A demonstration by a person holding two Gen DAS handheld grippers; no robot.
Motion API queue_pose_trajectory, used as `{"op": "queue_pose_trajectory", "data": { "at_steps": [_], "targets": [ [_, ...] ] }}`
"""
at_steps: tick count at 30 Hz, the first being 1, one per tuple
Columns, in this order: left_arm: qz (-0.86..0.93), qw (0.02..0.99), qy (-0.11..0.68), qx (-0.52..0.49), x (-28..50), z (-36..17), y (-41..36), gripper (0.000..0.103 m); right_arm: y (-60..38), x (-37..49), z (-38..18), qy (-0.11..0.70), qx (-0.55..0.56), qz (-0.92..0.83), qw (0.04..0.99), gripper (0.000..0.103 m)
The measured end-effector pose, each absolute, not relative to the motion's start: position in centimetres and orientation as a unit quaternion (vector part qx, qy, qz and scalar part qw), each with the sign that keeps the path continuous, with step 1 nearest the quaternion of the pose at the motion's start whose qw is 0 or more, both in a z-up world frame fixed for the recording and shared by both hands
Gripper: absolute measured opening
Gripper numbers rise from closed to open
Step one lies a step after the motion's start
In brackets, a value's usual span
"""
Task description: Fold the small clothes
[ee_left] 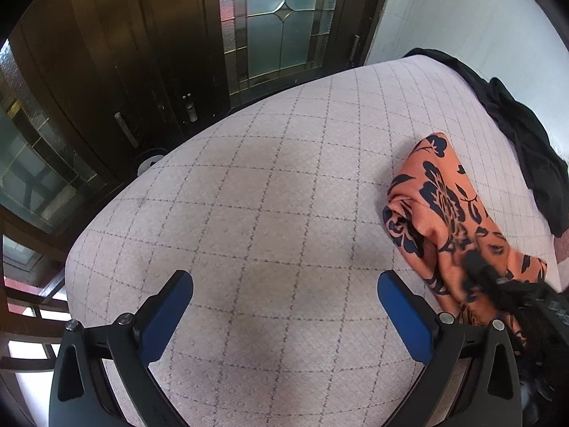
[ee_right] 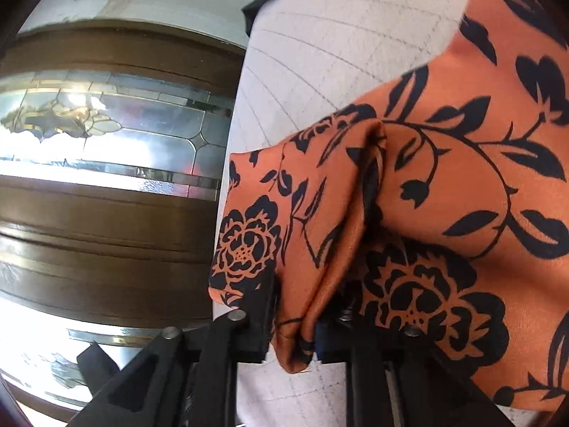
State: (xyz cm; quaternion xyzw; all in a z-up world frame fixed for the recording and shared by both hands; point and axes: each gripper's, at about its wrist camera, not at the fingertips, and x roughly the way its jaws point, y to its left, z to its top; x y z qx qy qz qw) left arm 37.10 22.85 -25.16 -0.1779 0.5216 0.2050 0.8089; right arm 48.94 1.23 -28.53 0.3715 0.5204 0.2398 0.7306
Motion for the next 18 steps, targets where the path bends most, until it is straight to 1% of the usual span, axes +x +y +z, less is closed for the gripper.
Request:
{"op": "queue_pose_trajectory", "data": {
  "at_steps": [1,4,10,14,18],
  "targets": [
    [0.205,0.809,0.522,-0.176,37.1,-25.2,22.8,0.103,1.1,48.6,-28.1,0.505,0.371,0.246,0.739,0.011],
    [0.206,0.809,0.522,-0.176,37.2,-25.2,22.8,0.103,-0.3,47.6,-25.4,0.447,0.355,0.253,0.781,0.010],
    [0.185,0.823,0.510,-0.166,37.6,-24.6,21.1,0.103,-6.0,44.5,-21.6,0.383,0.319,0.201,0.843,0.010],
    [0.137,0.837,0.507,-0.153,38.3,-24.4,18.1,0.103,-13.2,41.9,-20.6,0.348,0.331,0.143,0.865,0.010],
    [0.022,0.842,0.510,-0.174,39.1,-24.5,13.6,0.103,-20.4,39.4,-20.5,0.328,0.355,0.100,0.870,0.010]
  ]
}}
